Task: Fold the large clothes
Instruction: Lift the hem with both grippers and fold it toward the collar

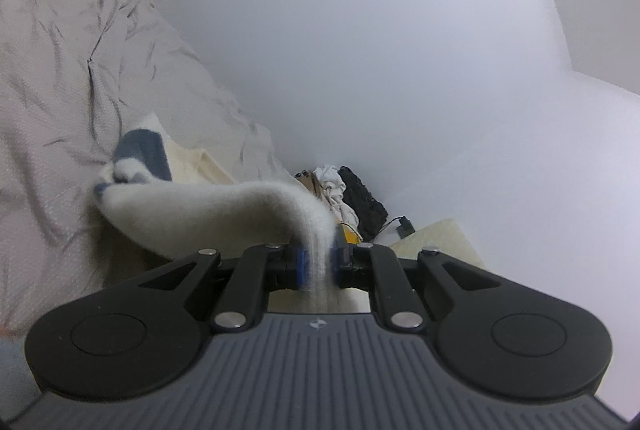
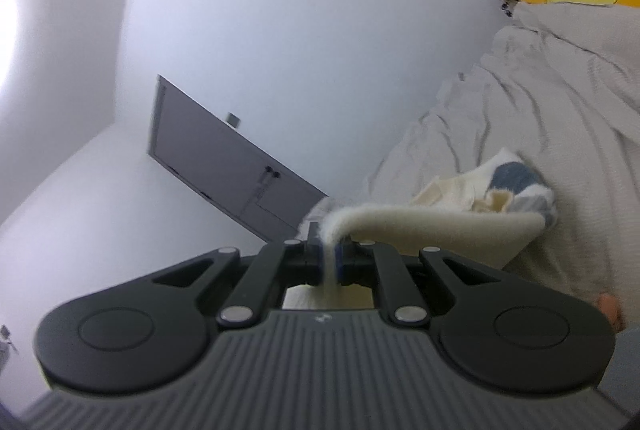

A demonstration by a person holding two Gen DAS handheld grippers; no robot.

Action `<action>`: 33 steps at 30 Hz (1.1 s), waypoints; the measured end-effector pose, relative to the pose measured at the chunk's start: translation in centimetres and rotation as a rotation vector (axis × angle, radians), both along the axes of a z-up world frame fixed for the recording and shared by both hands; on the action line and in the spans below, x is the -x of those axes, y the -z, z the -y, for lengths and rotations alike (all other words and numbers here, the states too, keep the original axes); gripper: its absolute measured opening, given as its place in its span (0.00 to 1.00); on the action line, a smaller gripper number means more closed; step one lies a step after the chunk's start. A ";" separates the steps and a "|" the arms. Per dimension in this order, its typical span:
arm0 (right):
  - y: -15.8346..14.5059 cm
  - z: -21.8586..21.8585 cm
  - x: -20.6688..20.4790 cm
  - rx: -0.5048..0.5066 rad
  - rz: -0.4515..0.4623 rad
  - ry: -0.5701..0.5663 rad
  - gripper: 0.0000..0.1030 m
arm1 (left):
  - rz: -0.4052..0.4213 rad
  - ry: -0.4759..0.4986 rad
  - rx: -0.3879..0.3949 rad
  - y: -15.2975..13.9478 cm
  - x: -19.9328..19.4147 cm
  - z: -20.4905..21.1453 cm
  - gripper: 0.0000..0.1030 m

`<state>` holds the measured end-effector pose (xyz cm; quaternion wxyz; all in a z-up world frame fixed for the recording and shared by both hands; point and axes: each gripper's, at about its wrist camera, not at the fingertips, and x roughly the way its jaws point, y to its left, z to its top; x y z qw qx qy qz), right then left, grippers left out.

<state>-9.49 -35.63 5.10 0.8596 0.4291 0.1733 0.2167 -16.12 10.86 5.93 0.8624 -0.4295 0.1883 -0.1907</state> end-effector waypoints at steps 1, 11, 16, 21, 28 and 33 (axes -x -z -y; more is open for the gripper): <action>0.2 0.1 -0.7 -0.004 -0.020 0.000 0.09 | -0.003 -0.005 -0.009 -0.2 -0.6 0.2 0.13; 0.3 -0.5 -10.9 -0.036 -0.143 0.056 0.11 | -0.101 -0.079 -0.022 -0.9 -13.2 0.1 0.13; 1.1 -1.7 -17.3 -0.030 -0.193 0.137 0.11 | -0.125 -0.143 -0.072 0.0 -20.2 0.2 0.13; 3.7 -2.7 -23.2 -0.028 -0.214 0.168 0.11 | -0.142 -0.170 -0.083 4.1 -26.3 -1.0 0.13; 9.5 -2.8 -28.3 -0.025 -0.239 0.124 0.11 | -0.168 -0.154 -0.042 10.8 -32.2 -3.6 0.13; 12.3 -2.2 -32.7 -0.072 -0.266 0.122 0.11 | -0.143 -0.111 -0.110 12.8 -37.8 -3.4 0.14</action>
